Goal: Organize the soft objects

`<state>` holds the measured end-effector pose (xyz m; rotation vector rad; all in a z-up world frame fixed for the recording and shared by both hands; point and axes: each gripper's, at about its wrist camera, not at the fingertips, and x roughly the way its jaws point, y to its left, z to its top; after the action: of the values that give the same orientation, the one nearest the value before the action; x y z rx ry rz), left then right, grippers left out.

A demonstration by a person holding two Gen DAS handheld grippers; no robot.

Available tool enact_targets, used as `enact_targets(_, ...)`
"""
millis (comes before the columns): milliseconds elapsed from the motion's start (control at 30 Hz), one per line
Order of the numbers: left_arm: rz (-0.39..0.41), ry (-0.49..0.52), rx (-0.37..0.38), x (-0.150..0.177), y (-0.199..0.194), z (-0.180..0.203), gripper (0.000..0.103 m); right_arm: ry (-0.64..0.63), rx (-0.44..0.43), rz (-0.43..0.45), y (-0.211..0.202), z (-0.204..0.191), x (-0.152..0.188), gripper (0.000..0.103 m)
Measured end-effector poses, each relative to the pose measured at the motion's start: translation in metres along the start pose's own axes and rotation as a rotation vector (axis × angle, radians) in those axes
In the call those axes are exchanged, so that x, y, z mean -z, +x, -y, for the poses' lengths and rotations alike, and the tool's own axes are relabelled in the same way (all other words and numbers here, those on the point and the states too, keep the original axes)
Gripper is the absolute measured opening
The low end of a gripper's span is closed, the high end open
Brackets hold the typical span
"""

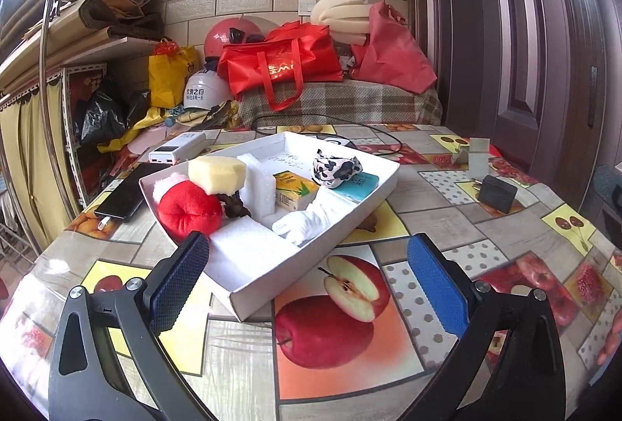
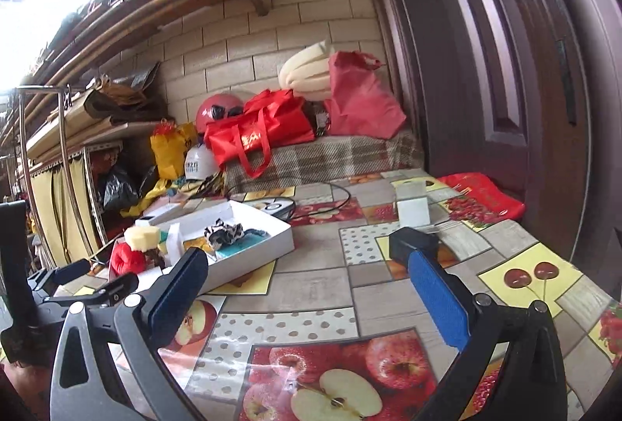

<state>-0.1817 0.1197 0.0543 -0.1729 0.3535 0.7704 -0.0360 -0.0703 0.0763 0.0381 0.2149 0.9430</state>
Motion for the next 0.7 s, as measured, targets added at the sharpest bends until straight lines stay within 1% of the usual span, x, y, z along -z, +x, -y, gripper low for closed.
enact_targets(67, 0.007, -0.005, -0.012, 0.000, -0.007, 0.004, 0.103, 0.028, 0.004, 0.045, -0.017, 0.005, 0.001, 0.103)
enact_targets(100, 0.009, -0.008, -0.036, 0.000, -0.010, 0.006, 0.103, 0.042, 0.032, 0.061, -0.022, 0.007, 0.001, 0.103)
enact_targets(133, 0.009, -0.007, -0.076, 0.000, -0.012, 0.008, 0.103, 0.057, 0.080, 0.072, -0.026, 0.010, 0.002, 0.103)
enact_targets(167, 0.006, 0.002, -0.130, 0.001, -0.013, 0.011, 0.103, 0.073, 0.124, 0.074, -0.026, 0.013, 0.001, 0.103)
enact_targets(200, 0.000, 0.015, -0.171, 0.001, -0.012, 0.013, 0.103, 0.089, 0.141, 0.064, -0.025, 0.016, 0.001, 0.103)
enact_targets(233, -0.006, 0.023, -0.183, 0.002, -0.010, 0.013, 0.103, 0.097, 0.135, 0.040, -0.021, 0.019, 0.001, 0.103)
enact_targets(300, -0.025, 0.023, -0.151, 0.003, -0.006, 0.012, 0.103, 0.099, 0.163, -0.017, -0.011, 0.022, 0.002, 0.103)
enact_targets(433, -0.050, 0.062, -0.130, 0.004, 0.003, 0.018, 0.103, 0.065, 0.187, -0.059, -0.004, 0.016, 0.004, 0.103)
enact_targets(500, -0.051, 0.090, -0.149, 0.004, 0.007, 0.024, 0.103, 0.042, 0.190, -0.079, -0.002, 0.013, 0.006, 0.103)
enact_targets(567, -0.063, 0.106, -0.166, 0.005, 0.010, 0.028, 0.103, 0.028, 0.169, -0.103, 0.001, 0.011, 0.007, 0.103)
enact_targets(700, -0.096, 0.087, -0.165, 0.006, 0.016, 0.022, 0.103, 0.007, 0.177, -0.107, 0.001, 0.008, 0.009, 0.103)
